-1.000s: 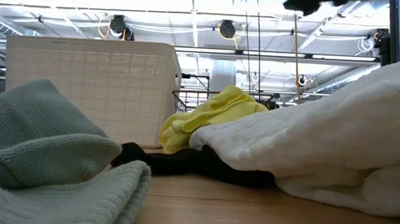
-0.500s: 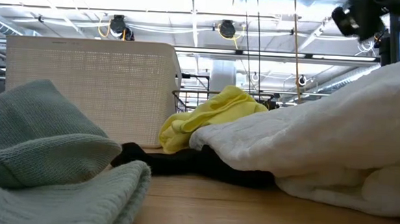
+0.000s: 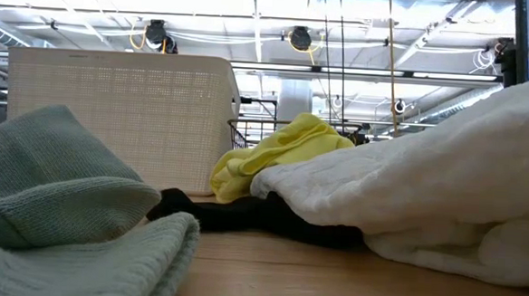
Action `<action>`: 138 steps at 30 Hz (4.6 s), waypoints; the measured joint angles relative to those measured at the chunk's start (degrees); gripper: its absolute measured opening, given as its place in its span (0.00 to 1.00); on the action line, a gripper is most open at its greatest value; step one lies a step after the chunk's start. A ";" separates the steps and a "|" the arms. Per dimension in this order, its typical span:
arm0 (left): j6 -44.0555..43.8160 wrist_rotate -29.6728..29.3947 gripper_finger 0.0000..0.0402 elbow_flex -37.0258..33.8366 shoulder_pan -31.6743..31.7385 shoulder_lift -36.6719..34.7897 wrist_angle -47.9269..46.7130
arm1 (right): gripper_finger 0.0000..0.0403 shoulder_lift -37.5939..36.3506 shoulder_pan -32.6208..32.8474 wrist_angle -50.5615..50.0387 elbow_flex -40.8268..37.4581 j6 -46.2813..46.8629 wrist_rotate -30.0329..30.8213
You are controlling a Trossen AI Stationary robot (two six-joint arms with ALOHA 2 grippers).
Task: Pick & Place Cloths
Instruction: Put the gray pants into the wire basket
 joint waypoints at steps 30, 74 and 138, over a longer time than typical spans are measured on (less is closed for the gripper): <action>1.26 -0.01 0.52 0.00 -8.62 0.00 -0.15 | 0.46 20.63 2.95 13.81 -7.56 19.89 0.55; 6.62 -0.50 0.52 0.00 -10.38 0.00 -0.02 | 0.00 -23.53 2.93 38.13 -9.24 53.76 -7.61; 16.57 3.10 0.52 -42.41 -13.78 -38.20 37.77 | 0.00 -0.11 -53.37 90.87 -9.15 -30.59 13.52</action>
